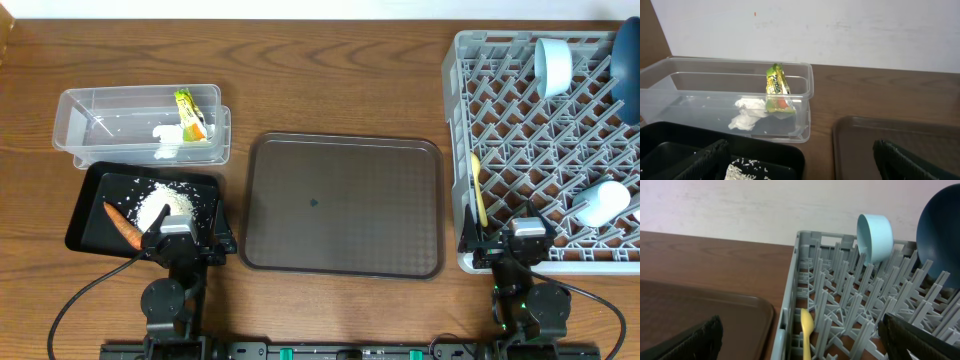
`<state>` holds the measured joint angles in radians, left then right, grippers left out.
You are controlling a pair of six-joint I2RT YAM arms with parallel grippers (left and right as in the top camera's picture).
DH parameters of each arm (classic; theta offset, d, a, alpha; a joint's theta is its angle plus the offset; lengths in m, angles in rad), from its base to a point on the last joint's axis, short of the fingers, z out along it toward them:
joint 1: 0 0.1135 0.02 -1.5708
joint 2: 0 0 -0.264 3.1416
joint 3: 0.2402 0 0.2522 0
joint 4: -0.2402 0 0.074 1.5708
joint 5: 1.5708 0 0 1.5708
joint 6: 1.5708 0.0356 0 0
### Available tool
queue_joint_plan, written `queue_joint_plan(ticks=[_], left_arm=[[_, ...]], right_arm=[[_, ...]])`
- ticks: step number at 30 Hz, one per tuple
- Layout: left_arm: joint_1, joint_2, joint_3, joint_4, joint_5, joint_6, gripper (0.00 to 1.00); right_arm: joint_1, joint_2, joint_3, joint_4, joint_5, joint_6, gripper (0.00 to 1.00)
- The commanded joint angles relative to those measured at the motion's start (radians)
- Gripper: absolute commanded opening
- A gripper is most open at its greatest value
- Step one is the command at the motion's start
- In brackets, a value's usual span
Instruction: Sort waste into correct bins and load items into the dishwasher rack
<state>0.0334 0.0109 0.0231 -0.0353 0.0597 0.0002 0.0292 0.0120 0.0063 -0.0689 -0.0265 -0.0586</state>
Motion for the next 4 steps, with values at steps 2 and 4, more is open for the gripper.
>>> queue_joint_plan(ticks=[2, 4], left_arm=[[-0.002, -0.007, -0.019, -0.031, -0.008, 0.0, 0.93], [-0.002, -0.007, -0.019, -0.031, -0.008, 0.0, 0.93]], right_arm=[[-0.003, -0.007, -0.001, -0.003, -0.006, 0.013, 0.99], [-0.003, -0.007, -0.001, -0.003, -0.006, 0.013, 0.99]])
